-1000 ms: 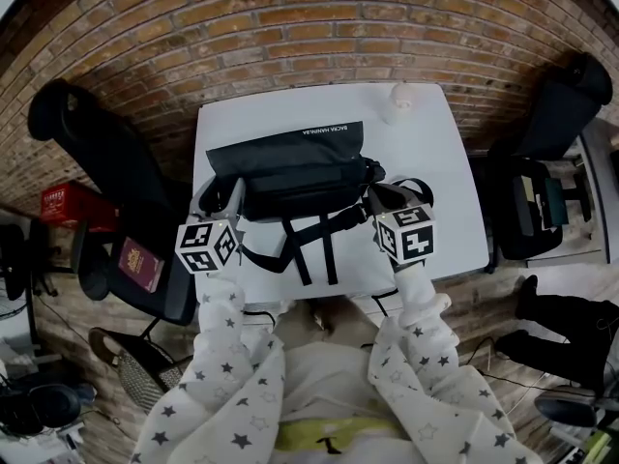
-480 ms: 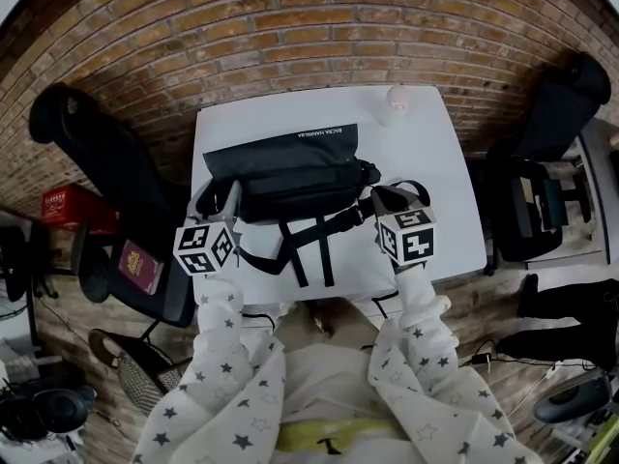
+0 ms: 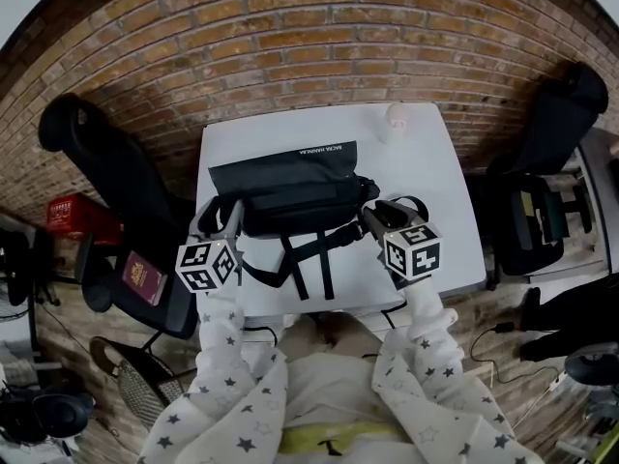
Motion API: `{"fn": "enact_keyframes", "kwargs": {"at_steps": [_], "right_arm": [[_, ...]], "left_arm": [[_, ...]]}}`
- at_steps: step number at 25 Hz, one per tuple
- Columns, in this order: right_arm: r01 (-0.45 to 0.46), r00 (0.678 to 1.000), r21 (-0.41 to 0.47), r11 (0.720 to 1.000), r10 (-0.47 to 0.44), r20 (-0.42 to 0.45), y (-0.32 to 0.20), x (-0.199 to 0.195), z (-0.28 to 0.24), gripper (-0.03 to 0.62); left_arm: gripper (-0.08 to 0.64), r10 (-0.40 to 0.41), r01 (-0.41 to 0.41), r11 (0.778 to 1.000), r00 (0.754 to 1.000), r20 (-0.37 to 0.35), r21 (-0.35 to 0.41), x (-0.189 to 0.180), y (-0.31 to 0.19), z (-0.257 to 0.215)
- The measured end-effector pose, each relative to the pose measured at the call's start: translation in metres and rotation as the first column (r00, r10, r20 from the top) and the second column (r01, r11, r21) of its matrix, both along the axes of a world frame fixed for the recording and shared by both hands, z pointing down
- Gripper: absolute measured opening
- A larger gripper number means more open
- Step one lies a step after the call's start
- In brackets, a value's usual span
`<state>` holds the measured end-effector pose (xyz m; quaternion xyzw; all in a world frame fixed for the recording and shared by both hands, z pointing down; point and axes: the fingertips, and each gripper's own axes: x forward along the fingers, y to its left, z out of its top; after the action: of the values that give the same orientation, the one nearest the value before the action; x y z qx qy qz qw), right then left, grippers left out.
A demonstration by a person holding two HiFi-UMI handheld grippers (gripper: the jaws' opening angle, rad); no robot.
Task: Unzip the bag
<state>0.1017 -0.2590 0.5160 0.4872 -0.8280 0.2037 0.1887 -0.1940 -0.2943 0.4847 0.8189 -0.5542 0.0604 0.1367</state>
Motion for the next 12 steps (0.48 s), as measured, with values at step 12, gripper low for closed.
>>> {"fn": "enact_keyframes", "kwargs": {"at_steps": [12], "right_arm": [[0.085, 0.985, 0.219, 0.972, -0.116, 0.130, -0.003, -0.031, -0.071, 0.009]], "left_arm": [[0.000, 0.049, -0.049, 0.999, 0.999, 0.013, 0.020, 0.016, 0.038, -0.028]]}}
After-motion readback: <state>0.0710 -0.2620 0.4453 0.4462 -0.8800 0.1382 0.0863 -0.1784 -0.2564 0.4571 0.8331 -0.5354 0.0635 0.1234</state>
